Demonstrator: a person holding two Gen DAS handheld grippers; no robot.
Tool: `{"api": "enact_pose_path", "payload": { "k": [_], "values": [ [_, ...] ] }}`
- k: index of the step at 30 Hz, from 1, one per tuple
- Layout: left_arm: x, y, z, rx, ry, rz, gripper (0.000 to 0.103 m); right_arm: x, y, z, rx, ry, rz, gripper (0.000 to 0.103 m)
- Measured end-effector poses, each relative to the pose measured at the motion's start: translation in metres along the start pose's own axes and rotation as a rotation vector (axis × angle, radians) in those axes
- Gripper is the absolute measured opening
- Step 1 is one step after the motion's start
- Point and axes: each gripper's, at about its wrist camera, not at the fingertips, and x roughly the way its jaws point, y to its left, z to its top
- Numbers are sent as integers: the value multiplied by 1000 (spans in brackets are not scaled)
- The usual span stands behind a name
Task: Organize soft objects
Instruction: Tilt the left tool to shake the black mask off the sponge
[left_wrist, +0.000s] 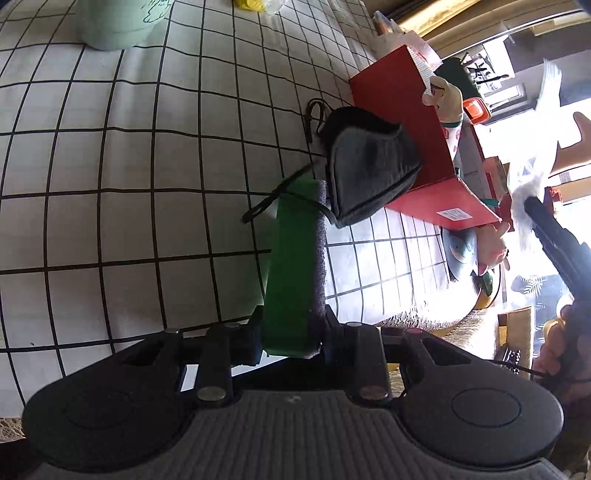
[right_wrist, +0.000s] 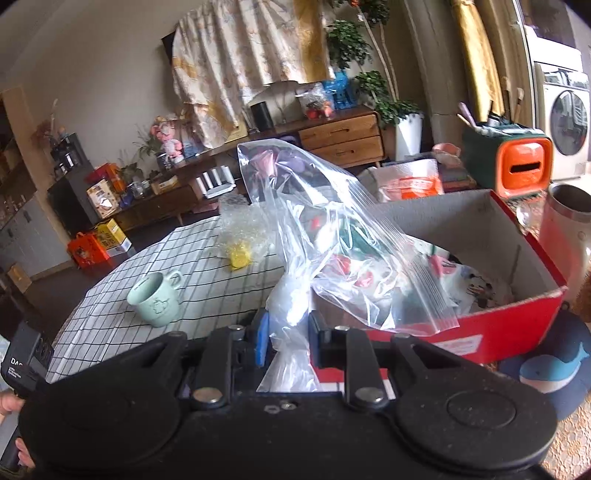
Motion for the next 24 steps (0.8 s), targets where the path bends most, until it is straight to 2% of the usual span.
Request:
{"api": "enact_pose_path", "payload": {
  "k": [6, 9, 12, 14, 17, 21, 24],
  "values": [
    [-10, -3, -5, 28, -28, 19, 29, 14, 29, 2, -65, 19, 42, 22],
    [-32, 0, -6, 52, -35, 20, 29, 17, 29, 3, -65, 18, 29, 22],
    [-53, 4, -8, 91, -33, 71, 29, 15, 22, 4, -51, 15, 13, 22],
    [-60, 12, -10, 106, -13, 137, 29, 13, 17, 4, -42, 11, 2, 22],
    [-64, 32, -14, 73, 5, 203, 29, 13, 13, 3, -30, 10, -6, 22],
    [-72, 43, -17, 39, -43, 180, 29, 15, 13, -1, -13, 16, 23, 22],
    [-69, 39, -17, 48, -42, 177, 29, 23, 27, -3, -29, 33, 52, 22]
  ]
}}
